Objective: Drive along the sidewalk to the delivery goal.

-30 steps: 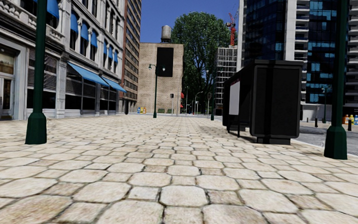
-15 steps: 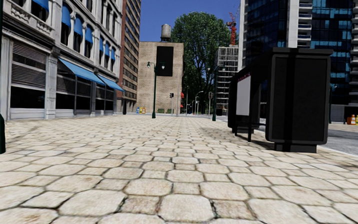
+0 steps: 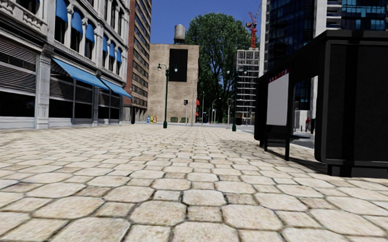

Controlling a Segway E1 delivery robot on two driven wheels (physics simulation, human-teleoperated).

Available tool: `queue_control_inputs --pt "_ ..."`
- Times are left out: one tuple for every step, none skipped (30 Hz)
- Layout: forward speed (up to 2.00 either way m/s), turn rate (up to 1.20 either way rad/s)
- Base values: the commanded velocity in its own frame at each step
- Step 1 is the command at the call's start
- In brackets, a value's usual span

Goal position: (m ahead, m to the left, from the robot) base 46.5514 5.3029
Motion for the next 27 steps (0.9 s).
queue_control_inputs --pt "2.00 0.00" --pt "2.00 0.00" --pt "2.00 0.00" --pt "2.00 0.00" --pt "2.00 0.00" --pt "2.00 0.00" --pt "2.00 0.00" --pt "2.00 0.00" --pt "2.00 0.00" --pt "2.00 0.00" --pt "2.00 -0.03" --pt "2.00 -0.13" --pt "2.00 -0.18" --pt "2.00 -0.20" --pt "2.00 -0.20" --pt "2.00 -0.20" --pt "2.00 -0.21" --pt "2.00 -0.21" --pt "2.00 -0.21" --pt "2.00 -0.21" --pt "2.00 -0.21" --pt "2.00 -0.21" --pt "2.00 -0.21" --pt "2.00 -0.21" --pt "2.00 -0.21" --pt "2.00 -0.21" --pt "2.00 -0.21"
